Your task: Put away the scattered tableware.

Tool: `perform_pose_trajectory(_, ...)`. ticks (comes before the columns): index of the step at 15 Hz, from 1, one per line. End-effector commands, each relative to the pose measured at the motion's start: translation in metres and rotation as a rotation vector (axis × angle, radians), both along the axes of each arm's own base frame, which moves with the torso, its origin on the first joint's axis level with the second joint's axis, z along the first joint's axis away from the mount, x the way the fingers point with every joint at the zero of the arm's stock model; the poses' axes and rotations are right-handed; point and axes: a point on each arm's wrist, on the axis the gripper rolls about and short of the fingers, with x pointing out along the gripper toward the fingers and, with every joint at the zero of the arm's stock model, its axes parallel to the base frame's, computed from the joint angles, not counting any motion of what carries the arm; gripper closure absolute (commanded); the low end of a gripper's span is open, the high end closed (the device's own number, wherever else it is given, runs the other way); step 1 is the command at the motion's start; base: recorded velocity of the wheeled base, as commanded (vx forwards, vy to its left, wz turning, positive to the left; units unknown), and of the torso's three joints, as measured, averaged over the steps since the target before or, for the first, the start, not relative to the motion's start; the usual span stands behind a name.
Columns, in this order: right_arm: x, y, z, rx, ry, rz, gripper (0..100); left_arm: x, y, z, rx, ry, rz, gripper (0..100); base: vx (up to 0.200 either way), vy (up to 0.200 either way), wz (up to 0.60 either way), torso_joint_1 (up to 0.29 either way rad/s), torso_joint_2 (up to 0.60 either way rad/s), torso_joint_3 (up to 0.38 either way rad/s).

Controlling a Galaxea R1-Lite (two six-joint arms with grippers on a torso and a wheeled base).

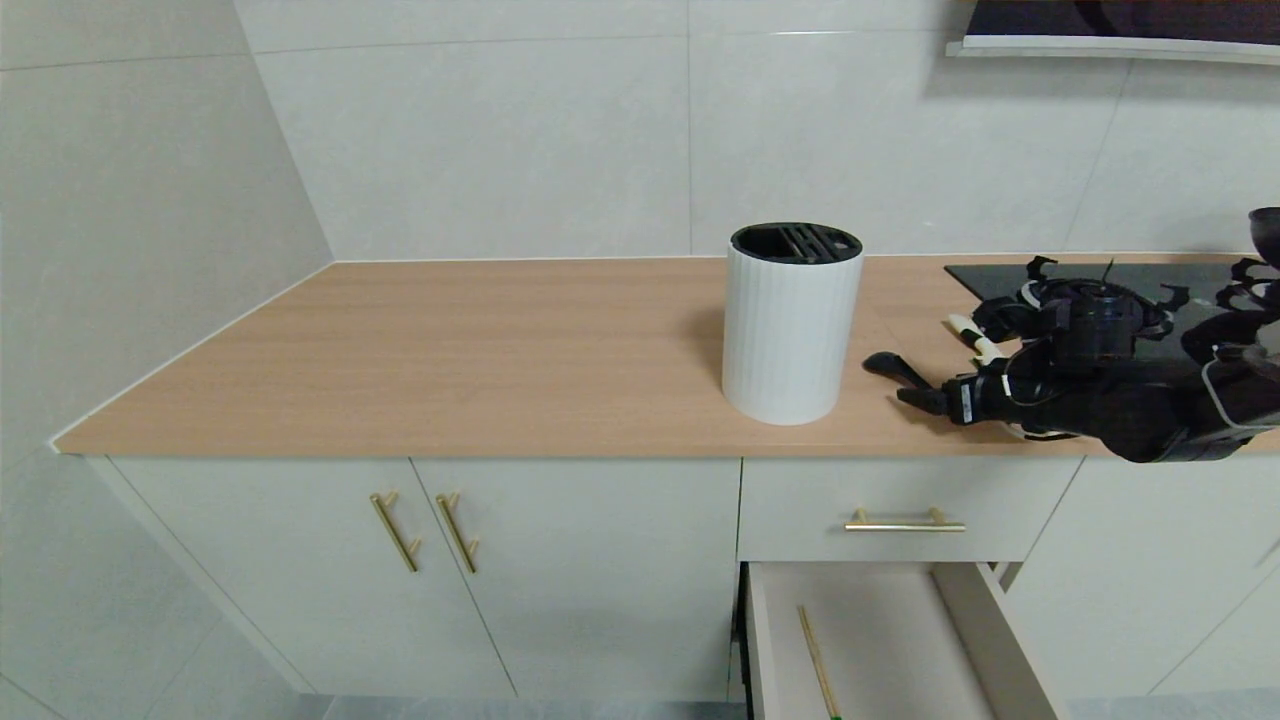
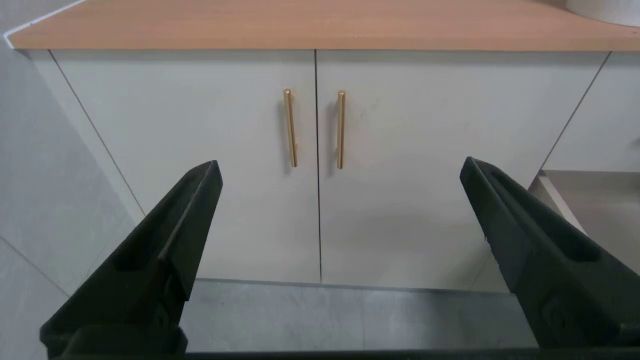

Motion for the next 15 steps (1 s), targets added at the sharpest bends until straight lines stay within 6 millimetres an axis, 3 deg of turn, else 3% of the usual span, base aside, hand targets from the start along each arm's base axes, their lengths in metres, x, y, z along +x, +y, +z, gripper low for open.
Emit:
perform_pose_trajectory(1,0.0010,0.0003,-0.0033,-0.007,0.005,-0.010,0,0.0000,0.0000,0.0000,-0.001,0.000,0.001,0,0.000,0.000,0.00,0.000,0.00,0.000)
perform_pose_trajectory(14,0.0055,0.0020,-0.0109,-0.019,-0.013,-0.015,0,0.0000,0.0000,0.0000,0.001,0.000,0.001,0,0.000,0.000,0.00,0.000,0.00,0.000)
perform_pose_trajectory(15,0.0056,0.0020,-0.0115,-0.018,-0.011,-0.014,100,0.0000,0.0000,0.0000,0.001,0.000,0.001,0,0.000,0.000,0.00,0.000,0.00,0.000)
